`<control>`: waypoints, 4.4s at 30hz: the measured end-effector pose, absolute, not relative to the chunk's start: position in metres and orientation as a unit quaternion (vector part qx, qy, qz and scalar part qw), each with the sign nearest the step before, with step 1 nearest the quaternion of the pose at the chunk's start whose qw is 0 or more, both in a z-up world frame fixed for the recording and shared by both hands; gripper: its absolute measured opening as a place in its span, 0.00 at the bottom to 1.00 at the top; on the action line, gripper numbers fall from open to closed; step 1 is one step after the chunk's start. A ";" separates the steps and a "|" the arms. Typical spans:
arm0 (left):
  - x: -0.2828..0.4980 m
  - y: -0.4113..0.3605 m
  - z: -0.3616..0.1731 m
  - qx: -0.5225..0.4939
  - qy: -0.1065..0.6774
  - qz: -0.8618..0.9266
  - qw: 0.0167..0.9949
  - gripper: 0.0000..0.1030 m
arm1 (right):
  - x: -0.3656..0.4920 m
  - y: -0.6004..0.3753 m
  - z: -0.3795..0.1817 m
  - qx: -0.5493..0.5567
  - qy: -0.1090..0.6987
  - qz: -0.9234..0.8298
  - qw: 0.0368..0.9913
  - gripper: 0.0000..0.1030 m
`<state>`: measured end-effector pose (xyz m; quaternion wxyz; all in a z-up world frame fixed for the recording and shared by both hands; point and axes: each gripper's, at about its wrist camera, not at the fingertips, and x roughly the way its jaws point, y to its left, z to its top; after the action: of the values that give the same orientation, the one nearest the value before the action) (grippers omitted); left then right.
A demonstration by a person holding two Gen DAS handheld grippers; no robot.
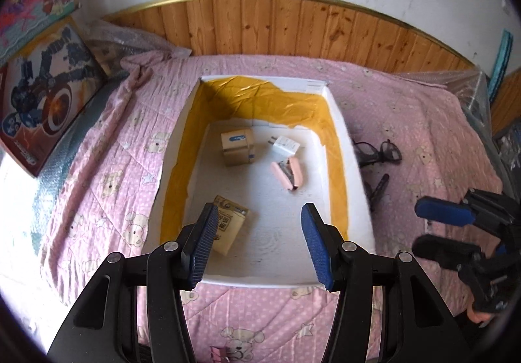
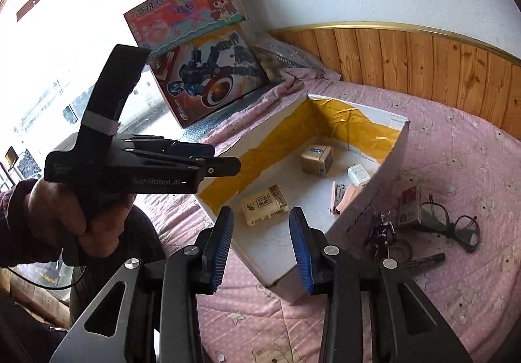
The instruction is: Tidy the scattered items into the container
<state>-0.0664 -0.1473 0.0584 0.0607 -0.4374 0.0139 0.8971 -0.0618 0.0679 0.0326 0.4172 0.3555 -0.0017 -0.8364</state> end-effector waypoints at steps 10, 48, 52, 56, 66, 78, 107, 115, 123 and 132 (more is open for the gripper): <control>-0.031 -0.046 0.060 -0.427 -0.010 0.890 0.160 0.54 | -0.095 0.185 -0.002 0.410 -0.104 -0.870 0.253 0.41; -0.160 0.054 -0.101 -0.511 0.037 0.849 0.133 0.13 | -0.126 0.259 -0.109 0.538 -0.169 -0.819 0.107 0.12; -0.146 0.055 -0.089 -0.506 0.044 0.853 0.122 0.13 | -0.125 0.257 -0.105 0.533 -0.174 -0.821 0.112 0.12; -0.134 0.059 -0.073 -0.498 0.064 0.859 0.102 0.13 | -0.124 0.252 -0.101 0.528 -0.168 -0.823 0.123 0.12; -0.113 0.052 -0.050 -0.501 0.042 0.859 0.098 0.13 | -0.115 0.244 -0.093 0.510 -0.151 -0.834 0.147 0.12; -0.081 0.027 -0.025 -0.506 -0.061 0.851 0.129 0.13 | -0.100 0.236 -0.081 0.493 -0.158 -0.835 0.185 0.12; -0.045 0.006 -0.017 -0.485 -0.147 0.840 0.191 0.14 | -0.071 0.218 -0.067 0.486 -0.132 -0.835 0.221 0.12; -0.045 0.019 -0.025 -0.483 -0.098 0.852 0.173 0.07 | -0.074 0.222 -0.066 0.486 -0.142 -0.833 0.223 0.12; -0.052 0.041 -0.065 -0.515 -0.023 0.844 0.144 0.25 | -0.076 0.231 -0.070 0.496 -0.145 -0.831 0.205 0.12; -0.066 0.064 -0.103 -0.508 0.051 0.849 0.139 0.54 | -0.080 0.237 -0.073 0.499 -0.158 -0.828 0.203 0.12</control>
<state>-0.0665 0.0642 -0.1027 0.1392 -0.5079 0.0513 0.8485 -0.0803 0.2370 -0.0732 0.2034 0.4986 -0.1579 -0.8277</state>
